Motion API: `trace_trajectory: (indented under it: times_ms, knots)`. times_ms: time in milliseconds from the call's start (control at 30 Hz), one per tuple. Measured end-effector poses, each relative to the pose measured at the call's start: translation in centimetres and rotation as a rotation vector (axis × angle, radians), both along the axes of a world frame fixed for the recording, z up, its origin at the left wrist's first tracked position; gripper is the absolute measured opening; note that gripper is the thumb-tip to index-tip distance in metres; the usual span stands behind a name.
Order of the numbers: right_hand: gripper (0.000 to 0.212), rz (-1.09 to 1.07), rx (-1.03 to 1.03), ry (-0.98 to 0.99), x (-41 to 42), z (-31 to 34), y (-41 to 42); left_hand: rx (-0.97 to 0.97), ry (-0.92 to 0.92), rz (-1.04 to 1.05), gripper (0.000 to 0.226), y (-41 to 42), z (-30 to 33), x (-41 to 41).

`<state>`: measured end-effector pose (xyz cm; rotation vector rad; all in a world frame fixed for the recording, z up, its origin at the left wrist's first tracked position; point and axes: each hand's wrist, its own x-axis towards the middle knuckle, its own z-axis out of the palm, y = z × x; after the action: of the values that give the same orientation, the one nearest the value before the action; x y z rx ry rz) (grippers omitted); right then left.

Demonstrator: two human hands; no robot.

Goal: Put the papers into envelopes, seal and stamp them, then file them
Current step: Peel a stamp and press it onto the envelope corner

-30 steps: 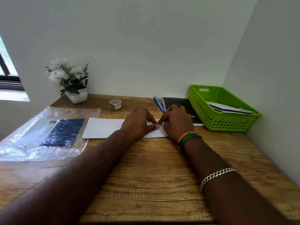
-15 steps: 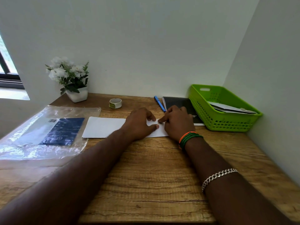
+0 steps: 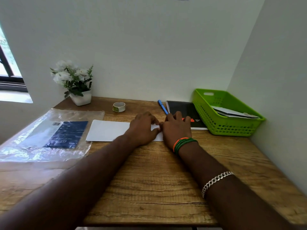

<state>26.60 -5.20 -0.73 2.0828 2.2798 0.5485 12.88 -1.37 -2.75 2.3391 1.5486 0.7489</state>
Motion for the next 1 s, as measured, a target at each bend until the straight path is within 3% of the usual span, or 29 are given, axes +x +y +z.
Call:
trace_trajectory:
  times_ms: [267, 500, 633, 767, 1000]
  knots:
    - [0.033, 0.018, -0.003, -0.017, -0.4, 0.3, -0.7, -0.017, 0.106, -0.014, 0.042, -0.6, 0.2, 0.0]
    - [0.047, 0.060, -0.094, 0.153, 1.7, -0.1, -2.2, -0.029, 0.149, -0.019, 0.040, -0.4, 0.2, 0.2]
    - [0.036, -0.001, 0.111, 0.390, 2.1, -0.5, -2.3, -0.038, 0.147, -0.011, 0.040, -0.3, 0.1, 0.4]
    - [0.029, -0.072, 0.252, 0.461, 2.7, -0.8, -1.7, -0.050, 0.148, -0.006, 0.041, -0.3, 0.1, 0.3]
    - [0.040, 0.001, 0.035, 0.383, 2.7, -1.8, -1.2, -0.034, 0.190, -0.026, 0.046, -0.6, 0.2, 0.3]
